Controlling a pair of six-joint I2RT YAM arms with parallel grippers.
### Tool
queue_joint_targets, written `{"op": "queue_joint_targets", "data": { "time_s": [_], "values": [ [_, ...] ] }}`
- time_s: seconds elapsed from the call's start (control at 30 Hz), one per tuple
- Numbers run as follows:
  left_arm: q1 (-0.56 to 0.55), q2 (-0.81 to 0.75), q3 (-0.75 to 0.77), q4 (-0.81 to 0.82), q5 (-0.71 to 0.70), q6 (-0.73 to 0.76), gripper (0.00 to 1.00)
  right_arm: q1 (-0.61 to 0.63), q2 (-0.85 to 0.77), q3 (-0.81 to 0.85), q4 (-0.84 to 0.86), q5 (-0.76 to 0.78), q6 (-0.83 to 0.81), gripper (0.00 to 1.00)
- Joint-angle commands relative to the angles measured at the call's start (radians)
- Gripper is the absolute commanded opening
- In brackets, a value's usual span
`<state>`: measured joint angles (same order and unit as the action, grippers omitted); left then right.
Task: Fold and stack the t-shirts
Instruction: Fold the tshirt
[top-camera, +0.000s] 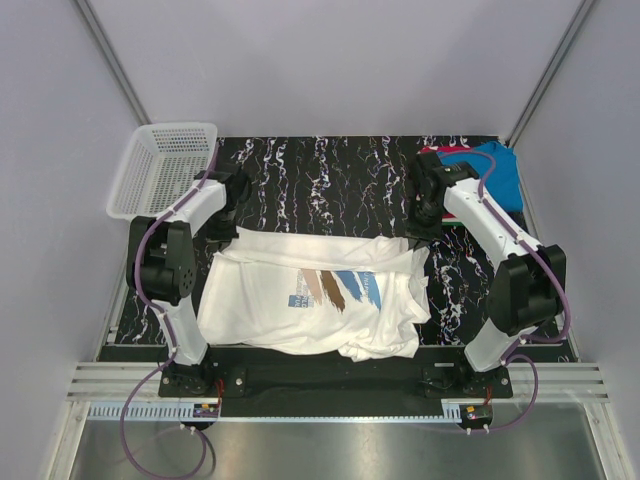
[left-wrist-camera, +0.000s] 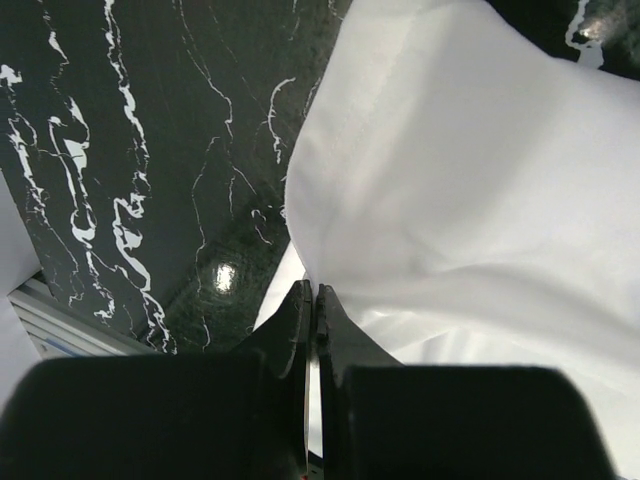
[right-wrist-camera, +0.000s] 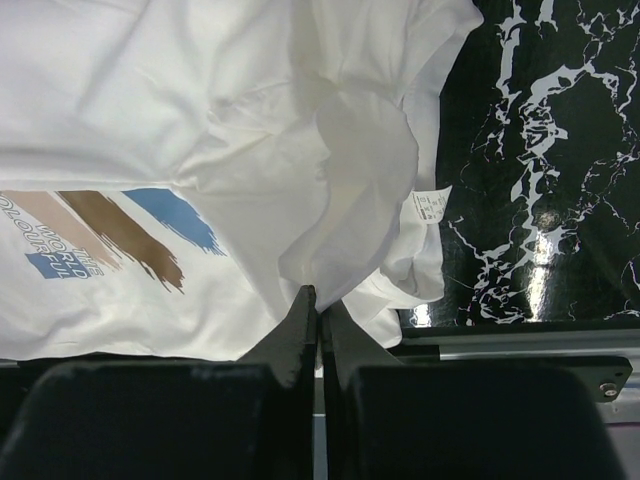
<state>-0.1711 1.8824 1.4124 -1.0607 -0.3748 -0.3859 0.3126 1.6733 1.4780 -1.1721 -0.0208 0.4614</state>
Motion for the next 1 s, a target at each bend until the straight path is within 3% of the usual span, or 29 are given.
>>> {"op": "queue_joint_targets", "data": {
  "time_s": [0.0, 0.73, 0.8, 0.87, 0.9, 0.97],
  "values": [
    [0.002, -0.029, -0.006, 0.001, -0.062, -0.011, 0.0, 0.01, -0.023, -0.021, -0.003, 0.005, 0.011, 0.0],
    [0.013, -0.06, -0.082, 0.004, -0.033, -0.013, 0.0, 0.013, -0.02, -0.107, -0.014, -0.001, 0.04, 0.0],
    [0.013, -0.06, -0.087, 0.002, -0.039, -0.016, 0.17, 0.014, -0.033, -0.113, -0.017, 0.013, 0.046, 0.16],
    [0.013, -0.072, -0.09, 0.004, -0.045, -0.027, 0.24, 0.014, -0.046, -0.113, -0.02, 0.015, 0.054, 0.21],
    [0.012, -0.077, -0.087, 0.002, -0.055, -0.027, 0.36, 0.014, -0.062, -0.105, -0.024, 0.04, 0.057, 0.27],
    [0.012, -0.098, -0.082, 0.002, -0.07, -0.031, 0.43, 0.014, -0.076, -0.093, -0.037, 0.068, 0.059, 0.37]
  ]
}}
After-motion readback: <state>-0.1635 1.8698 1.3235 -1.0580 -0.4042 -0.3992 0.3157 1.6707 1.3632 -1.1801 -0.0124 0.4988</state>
